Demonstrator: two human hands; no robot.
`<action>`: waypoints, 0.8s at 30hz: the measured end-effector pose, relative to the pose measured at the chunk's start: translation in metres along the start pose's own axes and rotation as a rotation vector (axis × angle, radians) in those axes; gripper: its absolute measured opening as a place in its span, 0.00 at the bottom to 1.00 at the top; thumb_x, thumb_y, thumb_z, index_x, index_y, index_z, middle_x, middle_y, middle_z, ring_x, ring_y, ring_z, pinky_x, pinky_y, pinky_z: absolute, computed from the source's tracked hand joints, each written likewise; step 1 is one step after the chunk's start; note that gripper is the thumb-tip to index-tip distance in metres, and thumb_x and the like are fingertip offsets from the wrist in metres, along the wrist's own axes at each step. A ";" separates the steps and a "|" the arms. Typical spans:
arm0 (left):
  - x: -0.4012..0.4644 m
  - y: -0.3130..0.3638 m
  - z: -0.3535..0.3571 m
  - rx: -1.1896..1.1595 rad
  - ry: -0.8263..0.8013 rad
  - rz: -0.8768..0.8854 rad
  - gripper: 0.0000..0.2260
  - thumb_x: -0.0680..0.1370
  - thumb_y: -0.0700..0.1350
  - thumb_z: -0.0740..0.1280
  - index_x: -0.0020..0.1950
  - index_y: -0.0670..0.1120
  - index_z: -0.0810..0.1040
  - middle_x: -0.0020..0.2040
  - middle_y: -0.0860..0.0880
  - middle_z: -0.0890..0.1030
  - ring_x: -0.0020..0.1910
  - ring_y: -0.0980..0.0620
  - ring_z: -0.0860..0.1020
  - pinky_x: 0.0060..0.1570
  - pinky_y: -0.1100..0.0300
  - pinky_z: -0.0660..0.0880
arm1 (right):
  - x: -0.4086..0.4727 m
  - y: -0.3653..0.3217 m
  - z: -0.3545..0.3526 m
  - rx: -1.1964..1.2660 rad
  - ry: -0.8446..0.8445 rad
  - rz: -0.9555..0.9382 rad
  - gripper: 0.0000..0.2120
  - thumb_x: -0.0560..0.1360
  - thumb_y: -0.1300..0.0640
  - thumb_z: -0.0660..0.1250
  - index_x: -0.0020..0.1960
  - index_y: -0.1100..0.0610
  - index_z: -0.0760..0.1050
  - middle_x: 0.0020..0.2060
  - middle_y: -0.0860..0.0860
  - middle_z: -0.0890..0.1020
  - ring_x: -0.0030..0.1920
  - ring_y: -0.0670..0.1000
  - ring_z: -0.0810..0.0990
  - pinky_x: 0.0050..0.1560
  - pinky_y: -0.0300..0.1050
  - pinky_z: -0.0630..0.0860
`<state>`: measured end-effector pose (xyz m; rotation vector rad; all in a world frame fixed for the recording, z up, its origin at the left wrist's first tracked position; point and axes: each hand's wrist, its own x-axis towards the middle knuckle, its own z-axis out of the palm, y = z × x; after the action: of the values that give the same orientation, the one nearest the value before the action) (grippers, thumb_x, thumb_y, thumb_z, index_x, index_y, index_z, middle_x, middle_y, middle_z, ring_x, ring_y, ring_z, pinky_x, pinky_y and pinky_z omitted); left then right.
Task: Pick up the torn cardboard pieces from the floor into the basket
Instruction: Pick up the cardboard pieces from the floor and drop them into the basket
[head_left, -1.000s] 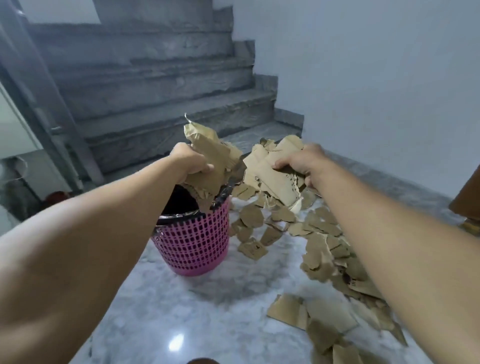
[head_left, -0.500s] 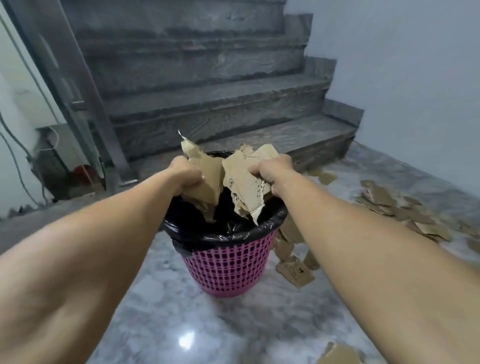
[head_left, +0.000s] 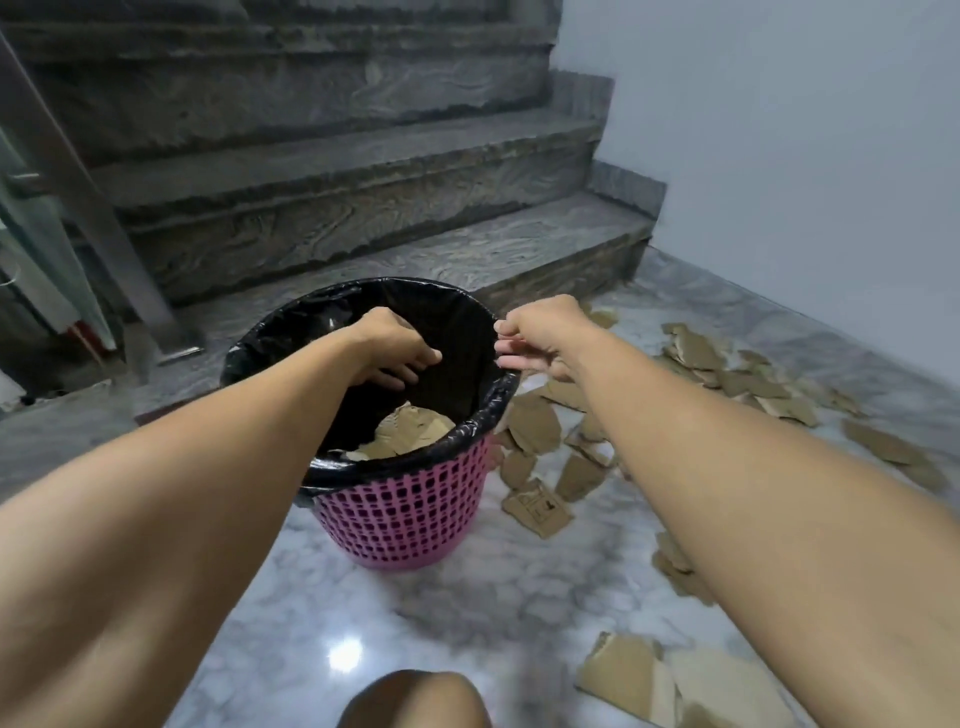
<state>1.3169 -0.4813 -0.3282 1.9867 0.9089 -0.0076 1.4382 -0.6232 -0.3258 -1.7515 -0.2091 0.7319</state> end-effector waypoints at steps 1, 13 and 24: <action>-0.001 0.013 0.012 0.007 -0.014 0.028 0.09 0.74 0.43 0.72 0.52 0.40 0.80 0.46 0.43 0.81 0.38 0.50 0.79 0.37 0.59 0.76 | -0.004 0.001 -0.018 -0.005 0.003 0.001 0.05 0.75 0.67 0.67 0.42 0.61 0.76 0.39 0.54 0.81 0.39 0.50 0.80 0.41 0.47 0.83; -0.065 0.105 0.200 0.028 -0.091 0.205 0.01 0.72 0.37 0.70 0.42 0.42 0.80 0.36 0.43 0.79 0.29 0.50 0.76 0.28 0.61 0.71 | -0.076 0.107 -0.239 -0.166 0.073 0.230 0.02 0.76 0.59 0.68 0.47 0.58 0.76 0.41 0.52 0.80 0.37 0.47 0.79 0.42 0.45 0.81; -0.137 -0.018 0.423 0.773 -0.566 0.065 0.51 0.62 0.57 0.80 0.78 0.49 0.57 0.75 0.43 0.58 0.73 0.41 0.62 0.69 0.46 0.66 | -0.171 0.326 -0.343 -0.600 -0.042 0.486 0.17 0.68 0.58 0.78 0.52 0.61 0.76 0.45 0.58 0.79 0.42 0.54 0.80 0.38 0.48 0.78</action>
<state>1.3484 -0.8729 -0.5381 2.4981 0.4894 -0.9606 1.4250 -1.0887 -0.5169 -2.3999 -0.0244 1.1381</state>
